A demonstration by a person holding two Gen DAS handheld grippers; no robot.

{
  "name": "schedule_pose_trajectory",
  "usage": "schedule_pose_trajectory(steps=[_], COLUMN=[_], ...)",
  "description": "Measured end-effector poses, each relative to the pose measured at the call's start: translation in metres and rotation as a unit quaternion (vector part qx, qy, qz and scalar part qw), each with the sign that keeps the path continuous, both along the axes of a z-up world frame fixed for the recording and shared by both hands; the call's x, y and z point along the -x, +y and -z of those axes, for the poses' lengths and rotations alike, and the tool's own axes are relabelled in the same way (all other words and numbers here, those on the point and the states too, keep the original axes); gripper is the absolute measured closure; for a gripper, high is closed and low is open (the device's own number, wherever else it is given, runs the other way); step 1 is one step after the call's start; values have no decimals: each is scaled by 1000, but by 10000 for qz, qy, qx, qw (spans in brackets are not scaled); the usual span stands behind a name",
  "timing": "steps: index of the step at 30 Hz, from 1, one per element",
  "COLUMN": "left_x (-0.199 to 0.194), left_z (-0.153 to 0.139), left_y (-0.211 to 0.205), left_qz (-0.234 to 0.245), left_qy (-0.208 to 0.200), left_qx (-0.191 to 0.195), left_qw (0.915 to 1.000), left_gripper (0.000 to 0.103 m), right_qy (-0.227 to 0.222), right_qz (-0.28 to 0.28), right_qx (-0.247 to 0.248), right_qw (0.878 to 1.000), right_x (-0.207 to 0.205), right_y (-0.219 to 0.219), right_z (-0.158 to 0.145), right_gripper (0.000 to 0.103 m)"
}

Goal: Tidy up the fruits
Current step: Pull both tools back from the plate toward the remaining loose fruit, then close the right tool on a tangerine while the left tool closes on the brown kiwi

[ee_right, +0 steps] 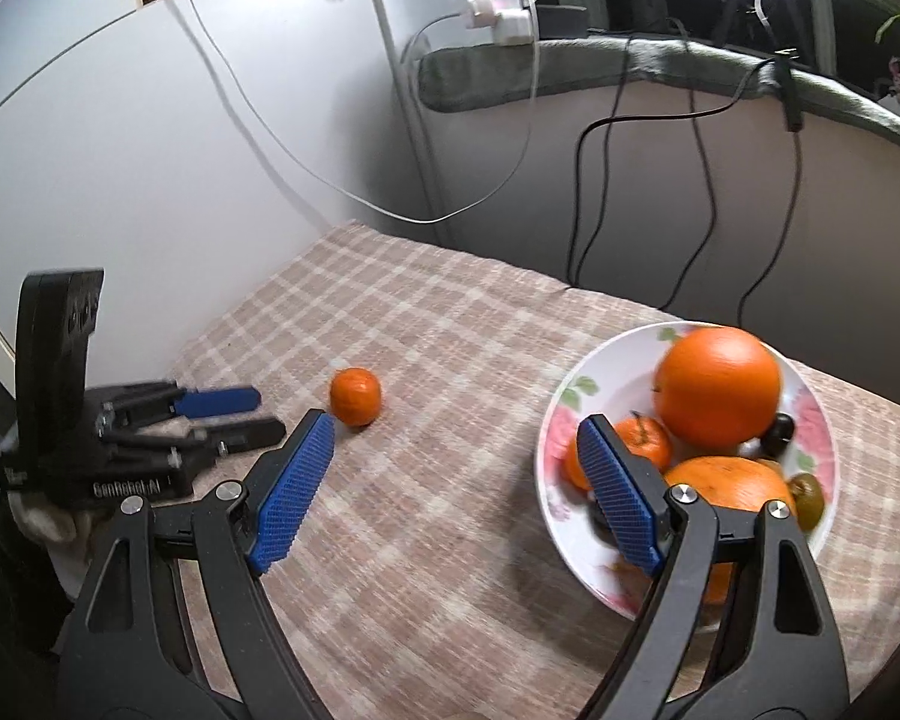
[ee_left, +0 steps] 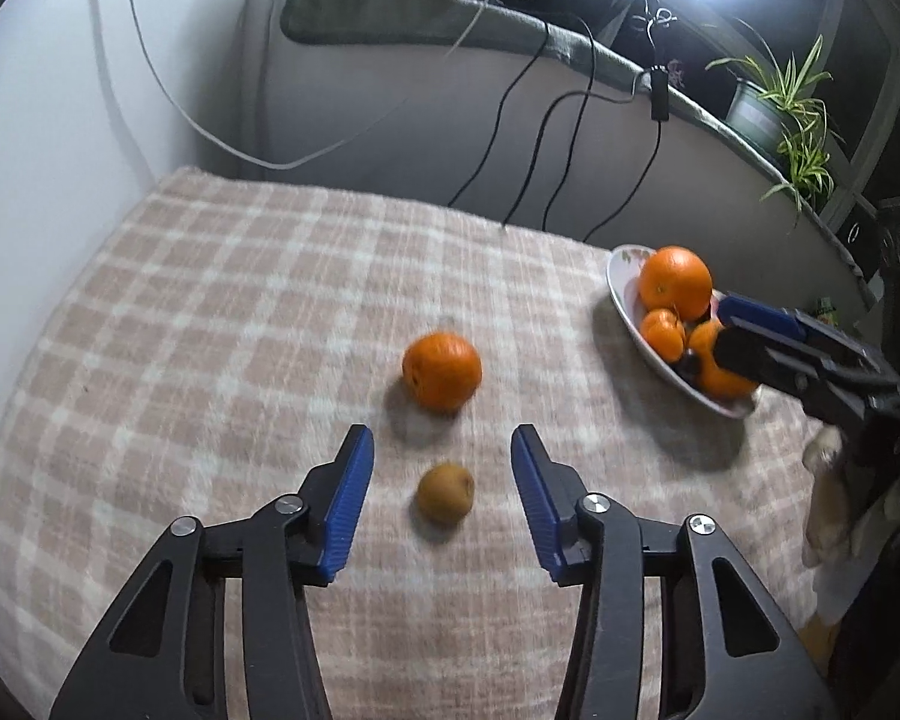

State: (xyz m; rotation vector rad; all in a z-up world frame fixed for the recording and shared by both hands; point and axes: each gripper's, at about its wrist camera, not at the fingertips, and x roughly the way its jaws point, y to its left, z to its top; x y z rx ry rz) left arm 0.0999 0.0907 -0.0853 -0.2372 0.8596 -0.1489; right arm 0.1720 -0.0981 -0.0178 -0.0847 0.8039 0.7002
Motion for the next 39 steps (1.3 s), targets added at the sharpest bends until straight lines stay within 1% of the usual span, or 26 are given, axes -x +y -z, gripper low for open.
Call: schedule_pose_trajectory(steps=[3, 7, 9, 13, 15, 18, 23, 27, 37, 39], left_x=[3, 4, 4, 4, 4, 3, -1, -3, -3, -3], left_z=[7, 14, 16, 18, 20, 22, 27, 28, 30, 30], left_y=[-3, -4, -3, -2, -3, -3, -4, -4, -2, -2], left_qz=[71, 121, 120, 141, 156, 173, 189, 200, 187, 198], left_qy=[103, 194, 207, 240, 255, 279, 318, 329, 333, 329], left_qx=[23, 55, 70, 86, 90, 97, 113, 113, 120, 114], left_qw=[9999, 9997, 9997, 9996, 9995, 9994, 9993, 9992, 9992, 9992], left_gripper=[61, 63, 65, 66, 67, 67, 69, 71, 76, 78], right_qy=[84, 204, 279, 446, 528, 642, 786, 875, 893, 894], right_qz=[-134, -290, -367, -501, -536, -560, -613, -684, -737, -742], right_qx=[26, 42, 46, 80, 107, 155, 230, 313, 412, 439], right_qw=[9999, 9994, 9989, 9977, 9971, 9962, 9948, 9933, 9924, 9923], right_x=[-3, -6, -8, -14, -18, -25, -34, -38, -42, -43], right_y=[14, 34, 44, 64, 71, 79, 94, 103, 114, 116], right_z=[4, 11, 15, 26, 33, 42, 55, 65, 73, 74], right_gripper=[28, 29, 35, 40, 46, 50, 53, 59, 60, 61])
